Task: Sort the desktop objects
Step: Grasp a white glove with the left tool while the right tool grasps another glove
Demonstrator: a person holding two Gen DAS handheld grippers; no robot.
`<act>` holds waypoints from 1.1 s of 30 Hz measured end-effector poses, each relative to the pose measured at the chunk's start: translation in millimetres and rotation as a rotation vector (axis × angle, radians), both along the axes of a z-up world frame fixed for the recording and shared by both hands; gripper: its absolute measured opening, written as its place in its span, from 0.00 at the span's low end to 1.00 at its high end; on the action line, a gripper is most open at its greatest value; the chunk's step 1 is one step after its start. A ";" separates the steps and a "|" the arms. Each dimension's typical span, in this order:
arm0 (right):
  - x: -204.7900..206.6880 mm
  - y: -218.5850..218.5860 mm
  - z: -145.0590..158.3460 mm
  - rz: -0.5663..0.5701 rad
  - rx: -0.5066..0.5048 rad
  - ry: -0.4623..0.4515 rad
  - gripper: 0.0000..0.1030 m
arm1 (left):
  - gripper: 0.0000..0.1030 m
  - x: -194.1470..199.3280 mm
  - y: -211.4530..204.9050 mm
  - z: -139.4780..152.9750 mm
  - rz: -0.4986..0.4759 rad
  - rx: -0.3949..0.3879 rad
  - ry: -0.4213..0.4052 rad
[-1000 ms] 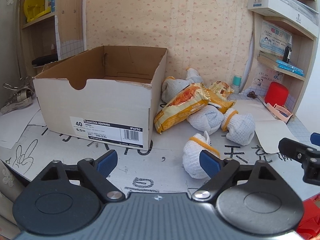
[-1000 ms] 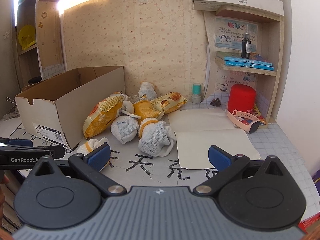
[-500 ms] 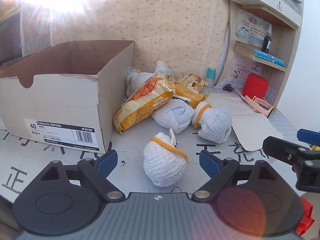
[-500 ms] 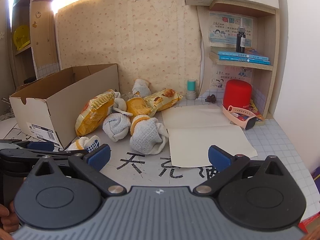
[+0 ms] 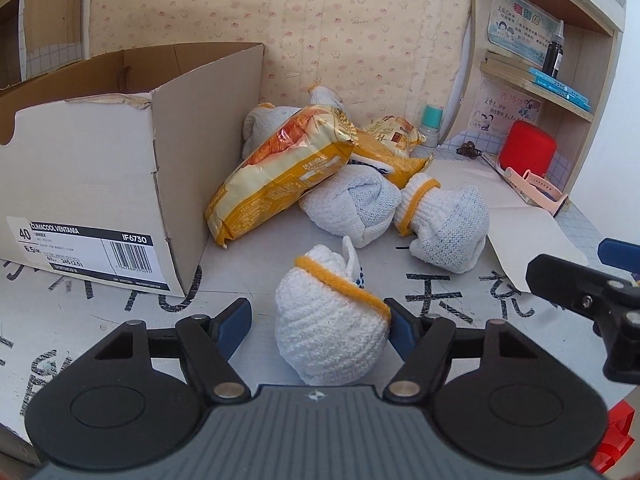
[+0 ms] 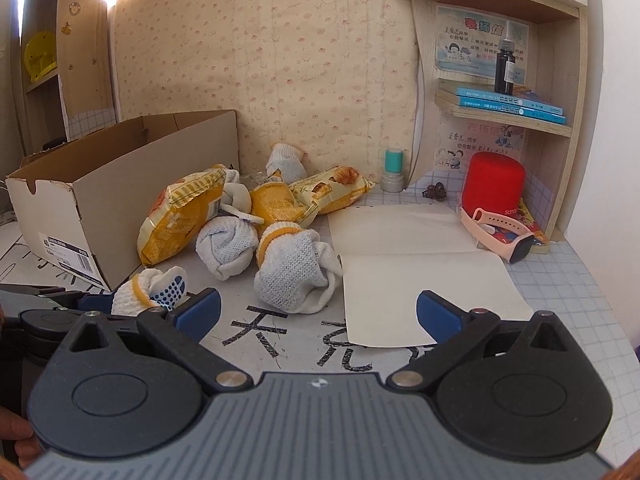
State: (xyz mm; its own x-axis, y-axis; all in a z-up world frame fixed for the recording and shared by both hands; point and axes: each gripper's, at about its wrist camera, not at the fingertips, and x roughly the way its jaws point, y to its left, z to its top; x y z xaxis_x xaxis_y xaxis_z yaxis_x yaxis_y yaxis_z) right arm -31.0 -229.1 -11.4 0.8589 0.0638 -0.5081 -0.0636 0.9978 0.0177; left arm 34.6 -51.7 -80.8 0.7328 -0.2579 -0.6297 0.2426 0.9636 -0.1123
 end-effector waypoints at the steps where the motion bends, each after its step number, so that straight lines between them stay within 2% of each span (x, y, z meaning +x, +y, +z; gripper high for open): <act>1: 4.4 1.3 -0.1 0.008 -0.002 -0.001 0.98 | 0.70 -0.6 0.6 -0.5 -0.001 0.000 -0.008; 6: 35.5 9.0 -3.2 0.081 -0.012 -0.007 0.98 | 0.59 -1.1 2.9 -0.8 -0.004 0.002 -0.018; 12: 69.1 19.3 -14.3 0.169 -0.072 0.023 0.97 | 0.57 -0.5 2.3 -0.1 -0.017 0.020 -0.026; 13: 73.9 19.8 -16.5 0.169 -0.083 0.034 0.88 | 0.57 -0.3 2.4 -0.2 -0.019 0.019 -0.027; 15: 81.9 20.2 -21.8 0.180 -0.099 0.067 0.79 | 0.57 0.5 2.6 -0.4 -0.021 0.016 -0.028; 24: 107.7 23.8 -37.3 0.207 -0.113 0.120 0.76 | 0.57 2.8 -1.8 -2.8 -0.027 0.045 -0.050; 27: 115.3 28.6 -43.8 0.209 -0.139 0.138 0.65 | 0.57 3.6 -1.2 -3.5 -0.025 0.044 -0.055; 31: 115.3 26.1 -42.9 0.195 -0.104 0.133 0.41 | 0.52 3.2 0.5 -4.5 -0.021 0.027 -0.068; 33: 111.1 23.0 -39.2 0.193 -0.072 0.134 0.36 | 0.51 3.8 2.0 -3.7 -0.020 0.014 -0.066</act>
